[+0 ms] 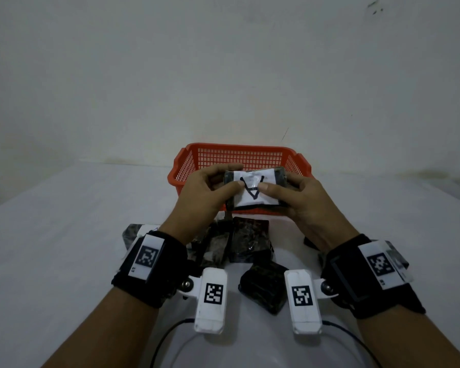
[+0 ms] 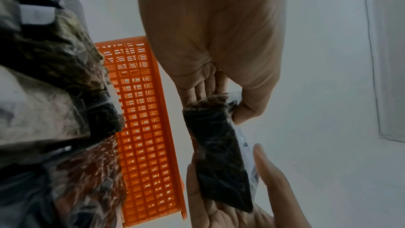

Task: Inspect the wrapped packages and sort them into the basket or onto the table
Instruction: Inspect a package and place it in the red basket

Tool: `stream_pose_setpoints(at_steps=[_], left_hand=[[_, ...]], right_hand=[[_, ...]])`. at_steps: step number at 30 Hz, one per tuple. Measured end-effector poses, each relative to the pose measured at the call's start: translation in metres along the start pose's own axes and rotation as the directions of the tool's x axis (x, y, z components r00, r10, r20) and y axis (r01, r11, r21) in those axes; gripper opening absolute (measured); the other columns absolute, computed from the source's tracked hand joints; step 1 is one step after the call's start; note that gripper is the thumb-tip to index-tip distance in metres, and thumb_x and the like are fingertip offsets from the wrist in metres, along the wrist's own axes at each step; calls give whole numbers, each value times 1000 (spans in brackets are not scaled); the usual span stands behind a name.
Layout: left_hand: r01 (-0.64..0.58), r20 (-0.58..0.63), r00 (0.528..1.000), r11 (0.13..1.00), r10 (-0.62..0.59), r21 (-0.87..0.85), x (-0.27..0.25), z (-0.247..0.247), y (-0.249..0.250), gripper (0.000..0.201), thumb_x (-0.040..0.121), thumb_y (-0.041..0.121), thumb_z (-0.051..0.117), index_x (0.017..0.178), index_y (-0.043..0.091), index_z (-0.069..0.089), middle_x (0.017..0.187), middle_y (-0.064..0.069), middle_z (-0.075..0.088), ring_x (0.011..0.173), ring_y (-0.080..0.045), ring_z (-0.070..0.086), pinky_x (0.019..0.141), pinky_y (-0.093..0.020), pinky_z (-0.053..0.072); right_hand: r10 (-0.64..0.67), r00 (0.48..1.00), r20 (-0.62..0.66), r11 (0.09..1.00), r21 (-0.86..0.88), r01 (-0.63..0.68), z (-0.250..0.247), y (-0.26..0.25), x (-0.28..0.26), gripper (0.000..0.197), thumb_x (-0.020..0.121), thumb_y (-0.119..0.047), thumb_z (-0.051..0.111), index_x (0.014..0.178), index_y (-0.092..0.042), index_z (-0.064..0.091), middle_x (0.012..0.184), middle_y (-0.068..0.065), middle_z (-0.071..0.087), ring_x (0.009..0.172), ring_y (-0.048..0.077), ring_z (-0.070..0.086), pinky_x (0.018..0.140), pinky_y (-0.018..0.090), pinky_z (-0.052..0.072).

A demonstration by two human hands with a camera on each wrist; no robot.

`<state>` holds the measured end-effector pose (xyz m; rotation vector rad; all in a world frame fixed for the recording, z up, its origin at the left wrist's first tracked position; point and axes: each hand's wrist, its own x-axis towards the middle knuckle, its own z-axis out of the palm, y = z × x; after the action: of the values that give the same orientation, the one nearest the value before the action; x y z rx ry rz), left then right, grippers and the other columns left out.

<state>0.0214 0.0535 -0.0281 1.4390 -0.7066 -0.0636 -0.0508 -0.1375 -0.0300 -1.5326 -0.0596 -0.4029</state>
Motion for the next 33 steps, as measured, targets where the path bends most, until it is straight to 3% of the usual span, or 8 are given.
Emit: stream_pose_setpoints(at_steps=[3,9,15,18,20,25,30,33], left_hand=[[45,30,999,998,-43,-53,1,-2,-1,31,96,4,65,127,8,68,119,-9,76,108,-23,75,91,-36,62],[67,31,997,998,-67,22,5,-9,-1,37,88,-1,73,123,10,69,114,-5,78,105,-20,75,87,-32,63],[56,20,998,996,-58,76,6,-14,-2,46,81,-4,79,121,15,68,115,-5,74,105,-21,74,80,-27,62],[37,40,998,999,-37,8,4,-11,0,48,85,-5,76,127,15,67,118,-5,74,105,-18,75,82,-27,62],[32,41,999,999,-30,-33,4,-10,0,47,85,-4,76,127,15,67,121,-5,74,107,-18,74,87,-32,62],[24,59,998,998,-20,-61,4,-8,0,47,84,-4,76,127,10,61,125,-11,70,114,-24,72,93,-36,61],[157,280,953,981,-120,-115,6,-14,1,66,83,27,77,144,21,53,143,-6,61,131,-24,61,107,-44,52],[172,287,946,984,-153,-42,4,-10,4,56,89,39,68,140,17,58,134,-6,68,125,-22,66,110,-45,50]], right_hand=[[-31,999,-26,997,-77,29,-1,1,0,40,84,-11,81,123,-9,73,113,7,80,107,25,77,99,44,59],[-153,986,-64,981,-133,143,-1,-3,-2,47,81,-5,84,126,-12,71,115,5,79,105,20,77,92,35,62],[-169,984,-58,985,20,171,0,-8,4,38,81,-35,84,115,-19,76,120,8,77,116,27,72,102,41,57],[-105,992,-64,989,102,111,2,-10,4,30,96,-26,68,121,-10,74,124,16,75,120,37,69,99,41,57],[-17,1000,-7,990,138,18,5,-13,1,38,97,-28,61,126,-4,70,125,21,73,120,38,68,99,43,59],[109,984,144,970,199,-137,8,-16,-6,40,91,-36,73,122,-11,71,124,19,74,113,31,73,99,45,59],[34,996,80,992,116,-43,6,-8,4,50,83,-23,83,127,-5,69,124,15,75,120,34,70,106,51,54],[6,993,118,999,36,-10,1,-1,6,55,74,-27,86,125,-12,72,125,10,75,121,28,70,110,51,50]])
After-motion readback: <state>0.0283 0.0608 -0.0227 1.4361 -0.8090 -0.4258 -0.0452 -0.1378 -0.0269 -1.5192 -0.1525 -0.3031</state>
